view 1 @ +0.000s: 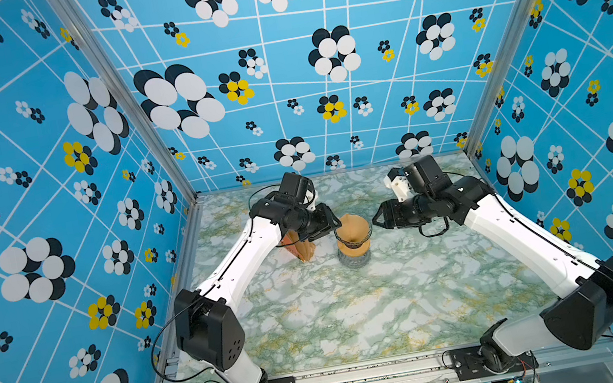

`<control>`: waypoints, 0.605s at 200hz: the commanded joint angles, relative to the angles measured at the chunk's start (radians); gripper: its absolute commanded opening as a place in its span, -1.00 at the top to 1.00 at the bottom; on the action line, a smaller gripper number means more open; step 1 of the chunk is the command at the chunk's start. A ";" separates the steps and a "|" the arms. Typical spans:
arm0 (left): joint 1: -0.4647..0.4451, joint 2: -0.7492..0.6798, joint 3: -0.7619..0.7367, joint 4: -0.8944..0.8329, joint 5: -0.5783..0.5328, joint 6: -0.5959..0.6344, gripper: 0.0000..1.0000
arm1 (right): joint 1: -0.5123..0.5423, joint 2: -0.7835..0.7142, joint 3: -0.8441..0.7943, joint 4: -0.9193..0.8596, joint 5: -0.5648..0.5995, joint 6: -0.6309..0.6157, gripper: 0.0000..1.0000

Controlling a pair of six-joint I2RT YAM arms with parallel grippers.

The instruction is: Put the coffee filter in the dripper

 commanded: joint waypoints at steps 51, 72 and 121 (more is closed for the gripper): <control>-0.006 -0.231 -0.157 0.043 -0.095 0.046 -0.99 | 0.010 -0.206 -0.138 0.007 0.029 0.010 -0.73; -0.004 -0.306 -0.208 0.044 -0.121 0.065 -0.98 | 0.010 -0.265 -0.184 0.014 0.024 0.023 -0.99; 0.022 -0.547 -0.411 0.095 -0.250 0.137 -0.98 | 0.011 -0.391 -0.286 0.037 0.076 0.009 -0.99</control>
